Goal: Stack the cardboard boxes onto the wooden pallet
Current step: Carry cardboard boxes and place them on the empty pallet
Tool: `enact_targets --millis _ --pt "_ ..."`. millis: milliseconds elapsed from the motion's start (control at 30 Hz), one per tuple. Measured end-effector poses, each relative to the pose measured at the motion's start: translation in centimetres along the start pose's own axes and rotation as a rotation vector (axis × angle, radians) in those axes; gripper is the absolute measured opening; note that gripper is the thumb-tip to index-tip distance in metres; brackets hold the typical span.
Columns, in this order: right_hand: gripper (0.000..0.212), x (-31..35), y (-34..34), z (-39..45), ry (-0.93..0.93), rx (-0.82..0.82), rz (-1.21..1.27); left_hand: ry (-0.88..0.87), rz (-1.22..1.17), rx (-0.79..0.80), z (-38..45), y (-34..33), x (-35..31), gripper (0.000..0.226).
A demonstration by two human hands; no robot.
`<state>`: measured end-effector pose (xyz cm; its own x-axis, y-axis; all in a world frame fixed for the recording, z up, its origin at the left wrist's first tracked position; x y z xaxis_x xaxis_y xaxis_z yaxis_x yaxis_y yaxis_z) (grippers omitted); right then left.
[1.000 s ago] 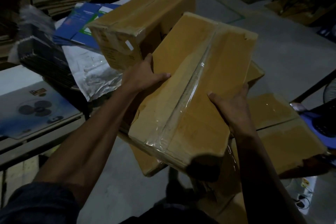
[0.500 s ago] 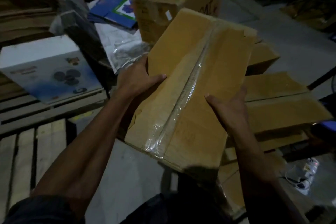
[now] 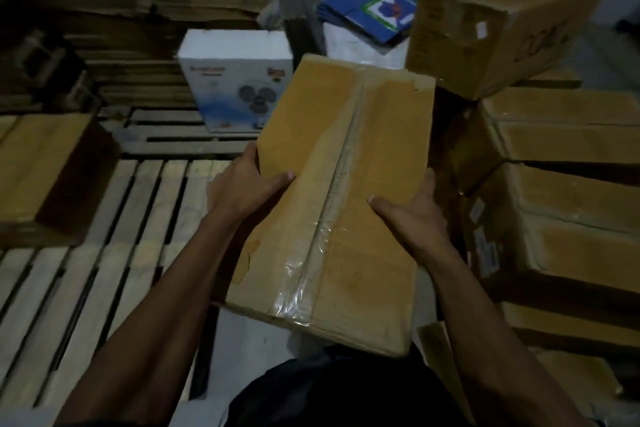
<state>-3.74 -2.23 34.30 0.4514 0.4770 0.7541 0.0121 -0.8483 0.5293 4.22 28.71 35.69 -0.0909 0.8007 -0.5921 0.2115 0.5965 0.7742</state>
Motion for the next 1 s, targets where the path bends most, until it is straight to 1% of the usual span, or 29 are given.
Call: enact_targets --millis 100,200,367,500,667,733,900,1000 --pt "0.115 3.0 -4.6 1.1 0.069 0.107 0.011 0.133 0.041 -0.061 -1.6 2.5 5.3 0.087" --pt "0.110 6.0 -9.6 2.6 0.120 0.213 0.004 0.247 0.019 -0.117 -2.7 5.0 10.4 0.091" --pt "0.115 10.8 -17.8 6.2 0.169 0.349 -0.092 0.379 0.008 -0.197 -2.6 9.5 17.3 0.089" --pt "0.116 14.5 -23.9 10.3 0.186 0.414 -0.152 0.441 -0.019 -0.216 0.1 12.1 22.4 0.078" --pt "0.118 19.3 -32.1 16.6 0.163 0.495 -0.200 0.557 -0.002 -0.213 5.7 15.7 28.9 0.085" --pt "0.120 21.5 -35.0 19.0 0.131 0.519 -0.223 0.589 -0.016 -0.205 8.0 17.4 30.9 0.081" --pt "0.118 26.9 -40.2 23.0 0.136 0.551 -0.249 0.644 -0.089 -0.220 11.5 21.7 35.0 0.084" --pt "0.116 29.7 -42.6 24.3 0.155 0.564 -0.250 0.666 -0.093 -0.232 13.0 23.9 36.8 0.082"
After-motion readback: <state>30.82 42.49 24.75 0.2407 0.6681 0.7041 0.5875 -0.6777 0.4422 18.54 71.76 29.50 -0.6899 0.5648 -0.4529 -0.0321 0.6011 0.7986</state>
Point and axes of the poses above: each hand's wrist, its own z-axis towards the middle knuckle, its own y-axis out of the back of the hand, x = y × z, the point moved 10 cm from there along z, towards the middle knuckle, and after that the axes turned 11 degrees about x, right-handed, at the moved point
